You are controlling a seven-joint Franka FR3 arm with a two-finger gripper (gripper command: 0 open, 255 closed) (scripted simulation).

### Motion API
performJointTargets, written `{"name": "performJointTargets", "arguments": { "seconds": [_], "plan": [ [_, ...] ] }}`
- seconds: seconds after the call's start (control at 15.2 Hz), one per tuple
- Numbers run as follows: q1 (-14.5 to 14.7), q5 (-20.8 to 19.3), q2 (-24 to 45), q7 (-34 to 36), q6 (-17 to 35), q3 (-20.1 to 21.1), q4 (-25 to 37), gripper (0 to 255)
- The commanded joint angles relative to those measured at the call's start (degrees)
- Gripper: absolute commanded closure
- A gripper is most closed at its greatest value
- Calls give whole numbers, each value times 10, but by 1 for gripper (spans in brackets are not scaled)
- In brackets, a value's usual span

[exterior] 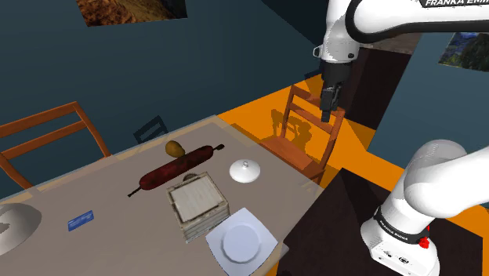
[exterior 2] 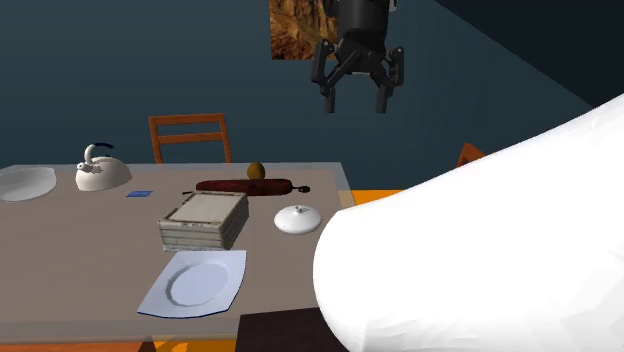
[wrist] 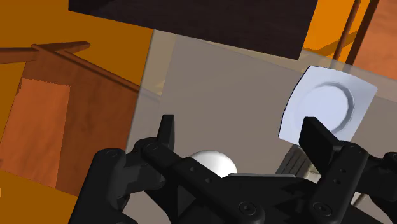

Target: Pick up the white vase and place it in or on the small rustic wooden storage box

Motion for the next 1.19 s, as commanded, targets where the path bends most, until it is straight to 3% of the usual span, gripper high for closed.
{"name": "performJointTargets", "arguments": {
  "seconds": [0.0,0.59,1.12],
  "plan": [
    [0,0,0,0,0,0,0,0],
    [4,18,122,35,202,36,-51,0],
    [4,15,281,72,368,64,-35,0]
  ]
}}
